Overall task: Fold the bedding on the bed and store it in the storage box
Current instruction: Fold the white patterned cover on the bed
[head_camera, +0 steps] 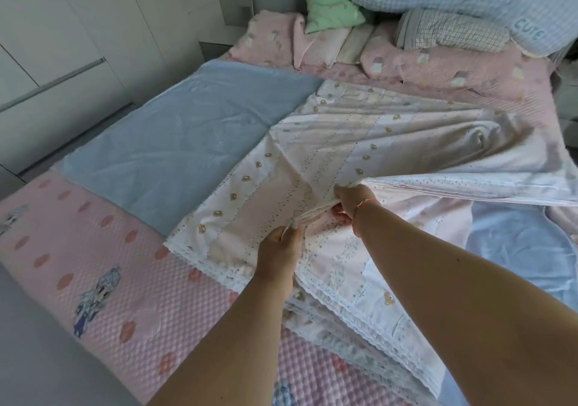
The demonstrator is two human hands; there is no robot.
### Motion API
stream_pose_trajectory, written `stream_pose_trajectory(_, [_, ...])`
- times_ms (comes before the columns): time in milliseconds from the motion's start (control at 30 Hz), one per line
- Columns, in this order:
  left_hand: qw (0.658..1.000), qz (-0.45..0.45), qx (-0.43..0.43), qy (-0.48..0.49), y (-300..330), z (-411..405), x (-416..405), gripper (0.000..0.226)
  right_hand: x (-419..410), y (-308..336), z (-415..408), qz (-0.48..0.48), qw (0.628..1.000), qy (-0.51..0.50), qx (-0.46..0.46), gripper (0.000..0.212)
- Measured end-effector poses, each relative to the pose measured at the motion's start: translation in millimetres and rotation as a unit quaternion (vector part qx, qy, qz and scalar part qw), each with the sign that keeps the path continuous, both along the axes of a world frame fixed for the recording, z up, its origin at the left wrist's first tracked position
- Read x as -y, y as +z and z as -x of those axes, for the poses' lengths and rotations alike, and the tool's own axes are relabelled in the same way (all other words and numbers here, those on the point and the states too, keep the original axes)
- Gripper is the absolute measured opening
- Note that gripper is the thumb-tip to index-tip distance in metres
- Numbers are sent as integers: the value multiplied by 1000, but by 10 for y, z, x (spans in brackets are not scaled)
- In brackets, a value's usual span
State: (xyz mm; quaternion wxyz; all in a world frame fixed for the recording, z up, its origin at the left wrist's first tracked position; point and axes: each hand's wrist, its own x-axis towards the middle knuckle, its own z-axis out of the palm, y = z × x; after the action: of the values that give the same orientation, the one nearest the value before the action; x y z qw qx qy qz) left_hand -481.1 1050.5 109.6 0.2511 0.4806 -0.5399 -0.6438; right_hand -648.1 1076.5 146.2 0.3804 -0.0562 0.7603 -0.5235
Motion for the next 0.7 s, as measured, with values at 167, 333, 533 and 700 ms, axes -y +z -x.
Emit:
stream_pose_trajectory(167, [1000, 0, -16, -2, 30, -297, 720, 36, 759, 7, -319, 17, 1000, -1, -15, 14])
stream_pose_trajectory(333, [999, -10, -29, -11, -106, -627, 1809, 38, 1762, -113, -640, 20, 999, -13, -49, 26])
stream_pose_trajectory(533, [999, -30, 24, -5, -543, -1128, 2830, 39, 2725, -456, -1161, -56, 996, 23, -69, 41])
stream_pose_trajectory(700, [997, -63, 47, -9, -883, -1214, 3272, 36, 3142, -798, -1288, -131, 987, 34, -83, 52])
